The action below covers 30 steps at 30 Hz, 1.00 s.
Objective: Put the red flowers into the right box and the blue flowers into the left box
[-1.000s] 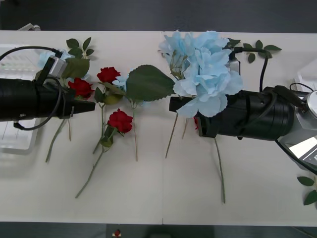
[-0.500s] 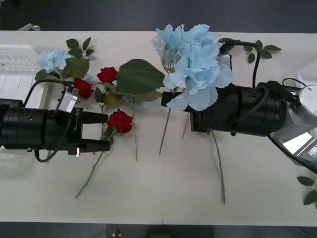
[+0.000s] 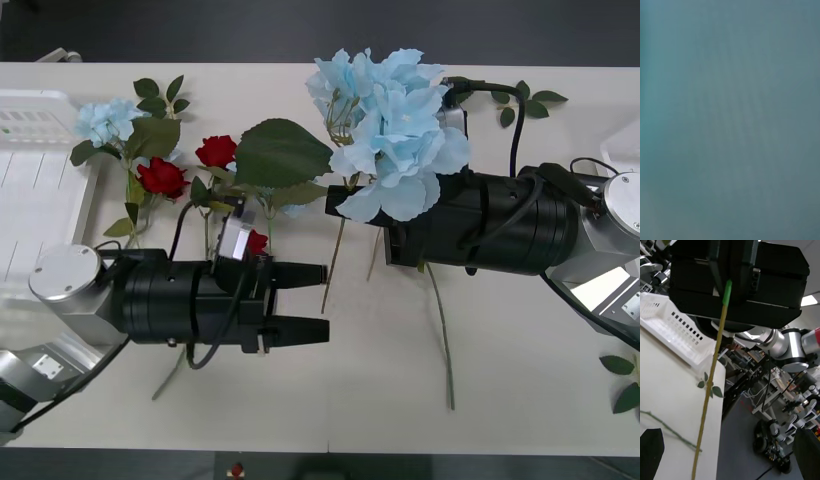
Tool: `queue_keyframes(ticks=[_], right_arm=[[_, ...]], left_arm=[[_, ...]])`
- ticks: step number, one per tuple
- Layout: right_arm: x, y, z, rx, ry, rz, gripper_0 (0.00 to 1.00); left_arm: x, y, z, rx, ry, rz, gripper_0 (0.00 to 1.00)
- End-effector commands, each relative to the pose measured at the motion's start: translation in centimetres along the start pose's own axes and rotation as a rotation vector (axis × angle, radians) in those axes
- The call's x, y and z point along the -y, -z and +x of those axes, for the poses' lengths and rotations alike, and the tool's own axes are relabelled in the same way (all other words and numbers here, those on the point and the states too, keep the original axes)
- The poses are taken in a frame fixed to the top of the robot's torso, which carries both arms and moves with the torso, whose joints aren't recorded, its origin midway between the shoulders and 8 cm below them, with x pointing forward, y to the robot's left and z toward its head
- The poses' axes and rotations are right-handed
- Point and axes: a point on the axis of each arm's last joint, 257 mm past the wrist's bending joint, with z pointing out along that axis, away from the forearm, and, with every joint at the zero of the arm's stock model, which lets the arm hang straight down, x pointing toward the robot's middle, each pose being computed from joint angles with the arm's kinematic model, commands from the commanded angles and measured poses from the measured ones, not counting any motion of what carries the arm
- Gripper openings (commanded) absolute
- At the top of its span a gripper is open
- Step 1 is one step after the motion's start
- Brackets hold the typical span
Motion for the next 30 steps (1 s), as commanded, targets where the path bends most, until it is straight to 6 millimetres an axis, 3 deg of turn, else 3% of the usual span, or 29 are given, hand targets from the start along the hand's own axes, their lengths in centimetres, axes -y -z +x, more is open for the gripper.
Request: queue_keyframes(ticks=[1,10,11,12,14,15,16,30], right_arm=[[-1.5,-0.8,-1.6,0.021,0.001,-0.042,0.0],[-1.5,-0.7,-1.6,0.021,0.0,-0.042,0.0],[-1.5,-0.8,-1.6,0.021,0.001,-0.042,0.0],[-1.5,-0.8,-1.6,0.021,0.001,-0.042,0.0],[-1.5,-0.8,-1.6,0.021,0.001,-0.042,0.0],[-1.5,-0.7,-1.6,0.021,0.002,-0.042,0.0],[-1.5,-0.7,-1.7,0.022,0.001,-0.041,0.0],[-1.5,-0.7,-1.6,0.022,-0.002,-0.04,0.0]], left_arm=[[0.5,-1.7,-0.8,0.034,0.015,0.016,1.0],[0.1,-3.7,-1.5,0.073,0.004,0.007,1.0],[-0.2,-3.9,-1.6,0.078,0.0,-0.002,0.93],[-0.4,-4.0,-1.5,0.077,-0.001,-0.005,0.79],[-0.6,-3.9,-1.6,0.08,0.0,-0.014,0.45],[-0.8,-3.8,-1.7,0.08,-0.003,-0.019,0.14],[-0.8,-3.7,-1.6,0.078,-0.002,-0.022,0.01],[-1.5,-2.8,-2.2,0.087,-0.002,-0.045,0.0]])
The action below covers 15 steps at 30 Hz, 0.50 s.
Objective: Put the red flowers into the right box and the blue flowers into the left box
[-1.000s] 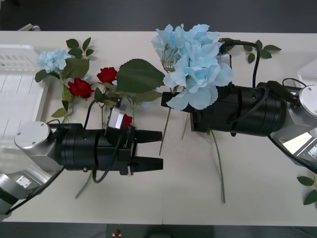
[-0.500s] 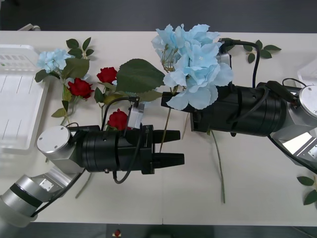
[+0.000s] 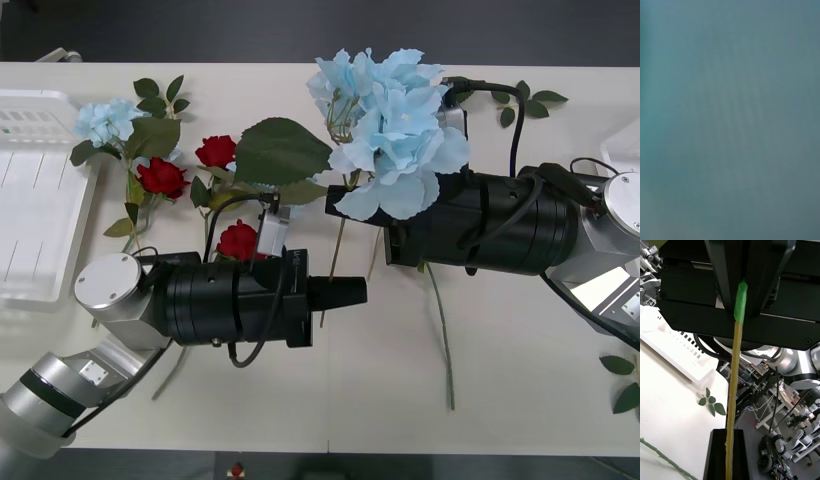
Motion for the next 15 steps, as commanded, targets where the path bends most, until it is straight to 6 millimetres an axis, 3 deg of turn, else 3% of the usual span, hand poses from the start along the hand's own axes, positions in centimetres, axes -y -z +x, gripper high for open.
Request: queue_keyframes(ticks=[1,6,7,8,9,15], right_arm=[[-1.4,-0.7,-1.7,0.024,-0.001,-0.04,0.0],[-1.5,-0.7,-1.6,0.022,-0.003,-0.041,0.0],[-1.5,-0.7,-1.6,0.021,-0.006,-0.042,0.32],[-1.5,-0.7,-1.6,0.02,-0.009,-0.043,0.76],[-1.4,-0.7,-1.6,0.021,-0.013,-0.04,1.0],[-1.6,-0.7,-1.5,0.018,-0.023,-0.046,1.0]], left_arm=[[-0.8,0.9,-1.6,0.02,0.009,-0.026,0.0],[-1.1,1.1,-1.8,0.027,0.009,-0.036,0.0],[-1.2,1.2,-2.0,0.029,0.006,-0.039,0.0],[-1.3,1.2,-2.1,0.03,0.006,-0.042,0.0],[-1.4,1.4,-2.2,0.031,0.005,-0.046,0.0],[-2.1,2.6,-3.1,0.041,0.0,-0.068,0.0]])
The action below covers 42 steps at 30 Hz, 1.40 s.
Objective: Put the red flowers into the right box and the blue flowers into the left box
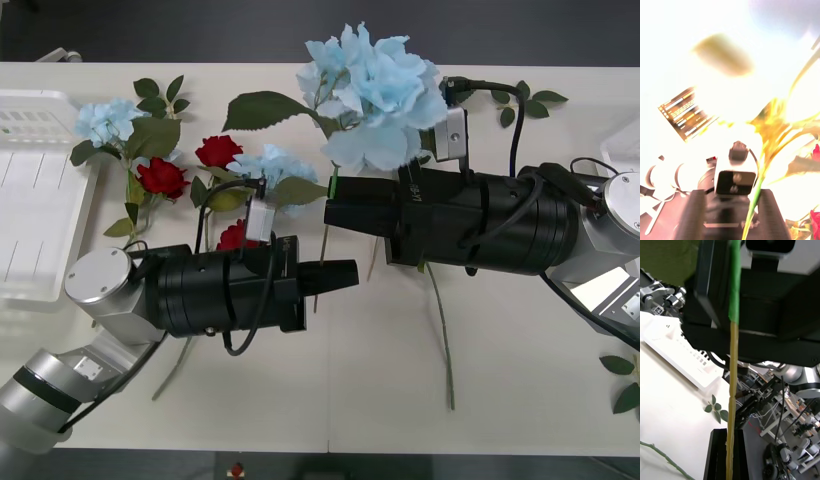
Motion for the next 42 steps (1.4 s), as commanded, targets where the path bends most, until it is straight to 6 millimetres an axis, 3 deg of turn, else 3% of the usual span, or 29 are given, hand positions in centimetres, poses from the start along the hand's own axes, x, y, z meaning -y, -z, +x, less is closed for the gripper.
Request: queue_keyframes(ticks=[1,5,7,8,13,15,16,17,19,20,21,26,28,35,38,40,41,42], right_arm=[[-1.6,-0.7,-1.4,0.015,-0.012,-0.045,1.0],[-1.5,-0.7,-1.5,0.016,-0.023,-0.042,1.0],[-1.5,-0.6,-1.4,0.015,-0.034,-0.041,1.0],[-1.5,-0.6,-1.4,0.016,-0.035,-0.04,1.0],[-1.0,0.1,-1.0,-0.013,-0.069,-0.021,1.0],[-0.2,1.2,-0.5,-0.054,-0.096,0.008,1.0],[0.0,1.5,-0.4,-0.067,-0.102,0.018,1.0],[0.6,2.3,-0.1,-0.103,-0.11,0.042,1.0],[1.3,3.2,0.5,-0.151,-0.11,0.073,1.0],[1.9,4.2,1.1,-0.2,-0.129,0.101,1.0],[2.2,4.7,1.3,-0.22,-0.138,0.116,1.0],[4.2,9.1,4.1,-0.41,-0.241,0.253,1.0],[4.7,10.7,5.2,-0.478,-0.281,0.309,1.0],[6.4,15.6,9.2,-0.703,-0.41,0.56,1.0],[7.4,17.7,10.6,-0.778,-0.437,0.694,1.0],[7.6,18.0,10.8,-0.784,-0.448,0.718,1.0],[8.3,18.9,11.5,-0.798,-0.491,0.803,1.0],[8.5,19.1,11.7,-0.799,-0.501,0.826,1.0]], left_arm=[[-1.3,2.0,-1.5,-0.004,-0.001,-0.042,0.0],[-2.9,4.5,-2.9,-0.01,-0.033,-0.1,0.0],[-4.4,7.2,-4.4,-0.027,-0.076,-0.156,0.0],[-4.5,7.6,-4.5,-0.033,-0.083,-0.163,0.0],[-8.3,14.5,-7.5,-0.122,-0.189,-0.34,0.0],[-10.6,19.0,-8.8,-0.196,-0.237,-0.457,0.0],[-11.1,20.3,-9.1,-0.218,-0.245,-0.483,0.0],[-12.4,23.5,-9.9,-0.249,-0.214,-0.555,0.0],[-13.6,26.6,-11.0,-0.274,-0.198,-0.625,0.0],[-14.4,29.6,-12.1,-0.294,-0.179,-0.689,0.0],[-14.7,30.9,-12.4,-0.3,-0.17,-0.718,0.0],[-16.6,41.7,-15.0,-0.327,-0.115,-0.959,0.0],[-16.9,44.8,-15.8,-0.328,-0.112,-1.025,0.0],[-17.2,53.6,-16.4,-0.327,-0.093,-1.214,0.0],[-17.2,57.1,-15.0,-0.353,-0.067,-1.287,0.0],[-17.2,57.8,-14.9,-0.359,-0.067,-1.305,0.0],[-17.5,60.2,-14.4,-0.376,-0.083,-1.372,0.0],[-17.6,60.8,-14.2,-0.384,-0.087,-1.388,0.0]])
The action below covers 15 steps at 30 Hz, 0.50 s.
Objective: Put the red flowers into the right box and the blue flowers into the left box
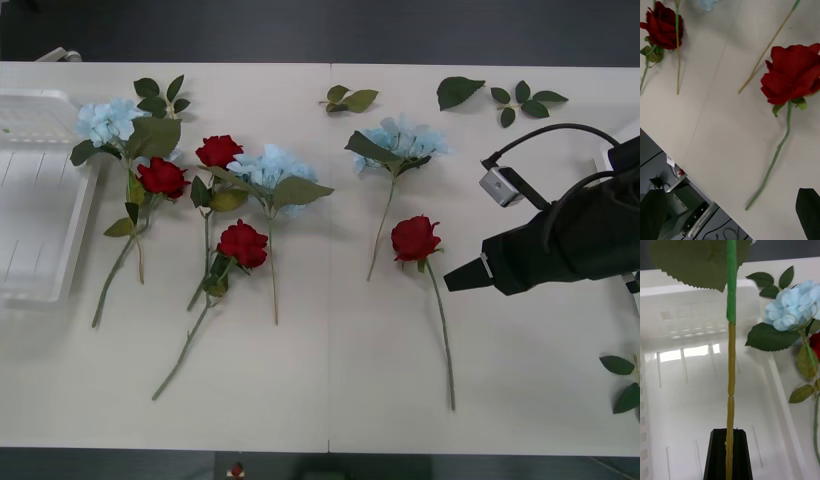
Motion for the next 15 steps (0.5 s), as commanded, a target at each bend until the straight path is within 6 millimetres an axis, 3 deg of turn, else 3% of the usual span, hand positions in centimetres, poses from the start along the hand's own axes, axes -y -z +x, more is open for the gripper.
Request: queue_keyframes(ticks=[1,8,15], right_arm=[[0.2,-0.3,-1.2,0.008,-0.08,0.081,1.0],[2.2,-3.6,-1.9,0.031,-0.164,0.234,1.0],[3.9,-7.1,-2.9,0.038,-0.174,0.321,1.0]], left_arm=[[-4.0,0.8,1.0,-0.014,-0.053,-0.12,0.0],[-3.5,-1.1,4.1,-0.05,-0.073,-0.126,0.0],[-3.4,-3.2,5.6,-0.051,-0.104,-0.165,0.0]])
